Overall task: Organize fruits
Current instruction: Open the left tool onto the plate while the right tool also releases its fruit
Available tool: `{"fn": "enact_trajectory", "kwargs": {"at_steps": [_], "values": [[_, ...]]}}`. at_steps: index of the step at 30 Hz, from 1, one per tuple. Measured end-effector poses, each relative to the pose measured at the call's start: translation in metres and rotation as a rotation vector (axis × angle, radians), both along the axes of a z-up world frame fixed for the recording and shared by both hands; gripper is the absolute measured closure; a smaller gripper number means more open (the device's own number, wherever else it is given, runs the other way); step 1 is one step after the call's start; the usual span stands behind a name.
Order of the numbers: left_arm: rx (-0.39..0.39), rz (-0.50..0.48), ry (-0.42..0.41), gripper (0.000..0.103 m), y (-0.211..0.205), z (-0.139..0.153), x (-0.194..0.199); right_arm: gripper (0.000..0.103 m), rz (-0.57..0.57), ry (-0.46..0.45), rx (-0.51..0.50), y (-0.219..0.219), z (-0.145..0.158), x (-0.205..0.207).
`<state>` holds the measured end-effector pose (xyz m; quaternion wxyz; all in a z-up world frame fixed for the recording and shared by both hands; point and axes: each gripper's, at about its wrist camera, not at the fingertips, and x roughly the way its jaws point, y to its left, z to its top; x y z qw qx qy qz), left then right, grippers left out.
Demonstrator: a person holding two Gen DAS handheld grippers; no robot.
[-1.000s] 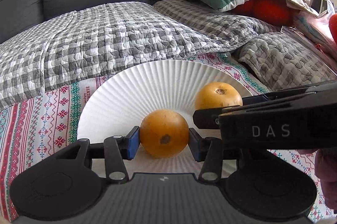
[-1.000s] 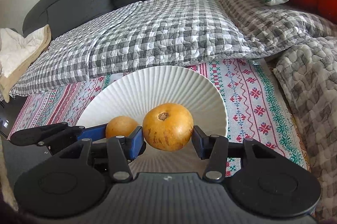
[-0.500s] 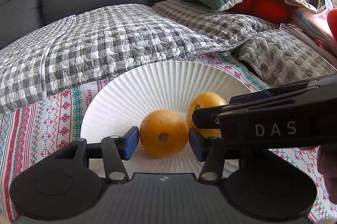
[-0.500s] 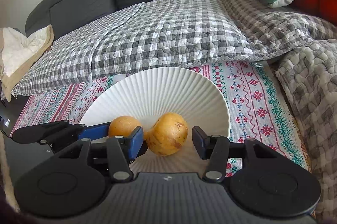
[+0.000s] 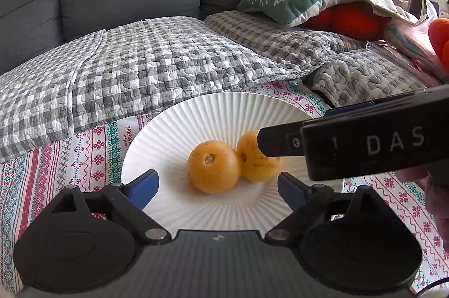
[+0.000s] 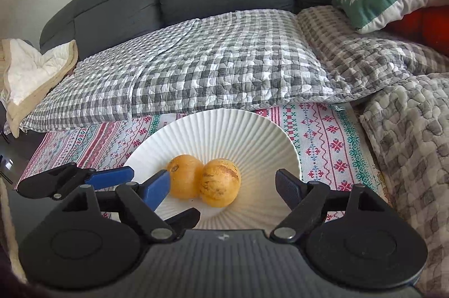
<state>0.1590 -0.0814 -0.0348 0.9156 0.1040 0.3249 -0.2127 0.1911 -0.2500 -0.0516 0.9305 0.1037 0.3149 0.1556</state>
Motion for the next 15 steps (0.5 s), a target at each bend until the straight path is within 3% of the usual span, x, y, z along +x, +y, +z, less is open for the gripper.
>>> {"fn": "enact_trajectory", "kwargs": {"at_steps": [15], "values": [[0.009, 0.038, 0.018, 0.008, 0.033, 0.015, -0.045, 0.004, 0.038, -0.084, -0.072, -0.004, 0.023, -0.053]]}}
